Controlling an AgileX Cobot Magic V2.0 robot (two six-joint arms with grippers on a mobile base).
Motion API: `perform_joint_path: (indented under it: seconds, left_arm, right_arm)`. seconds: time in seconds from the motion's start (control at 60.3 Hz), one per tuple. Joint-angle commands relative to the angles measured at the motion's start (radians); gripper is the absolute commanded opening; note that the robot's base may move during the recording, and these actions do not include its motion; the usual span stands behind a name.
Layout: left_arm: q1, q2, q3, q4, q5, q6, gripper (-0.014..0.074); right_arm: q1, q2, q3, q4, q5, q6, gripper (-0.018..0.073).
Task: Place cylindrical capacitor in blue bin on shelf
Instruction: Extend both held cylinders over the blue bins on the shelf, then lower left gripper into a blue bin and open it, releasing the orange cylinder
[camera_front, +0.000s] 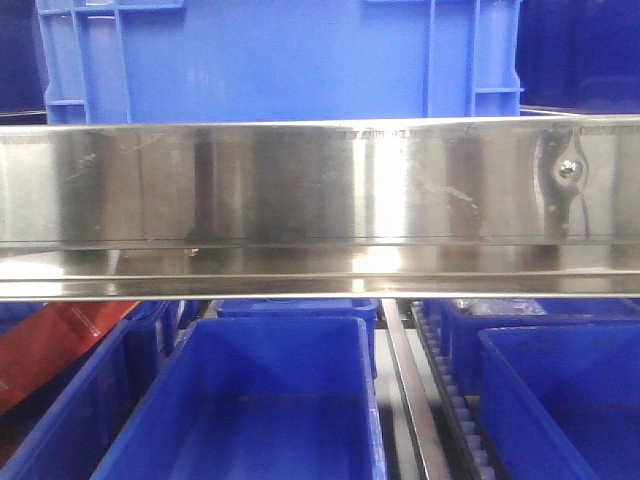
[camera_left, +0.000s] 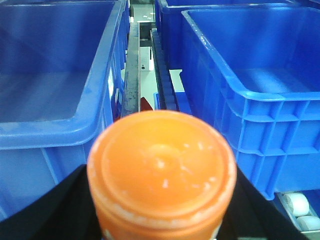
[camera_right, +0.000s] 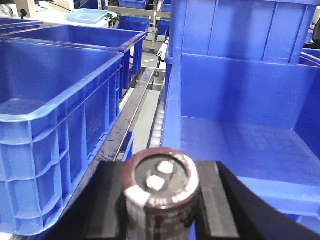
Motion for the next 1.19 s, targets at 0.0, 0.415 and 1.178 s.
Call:
perform_joint_path:
  seconds: [0.0, 0.415, 1.178]
  left_arm:
    - [-0.008, -0.004, 0.0, -0.003, -0.021, 0.0, -0.0111]
    - [-0.008, -0.004, 0.0, -0.003, -0.021, 0.0, -0.0111]
    - [-0.076, 0.083, -0.118, -0.013, -0.041, 0.03, -0.0111]
  right_arm:
    - [0.0, -0.002, -0.009, 0.0, -0.017, -0.002, -0.0162]
    - [0.0, -0.002, -0.009, 0.0, -0.017, -0.002, -0.0162]
    - [0.0, -0.001, -0.009, 0.0, -0.022, -0.002, -0.0162]
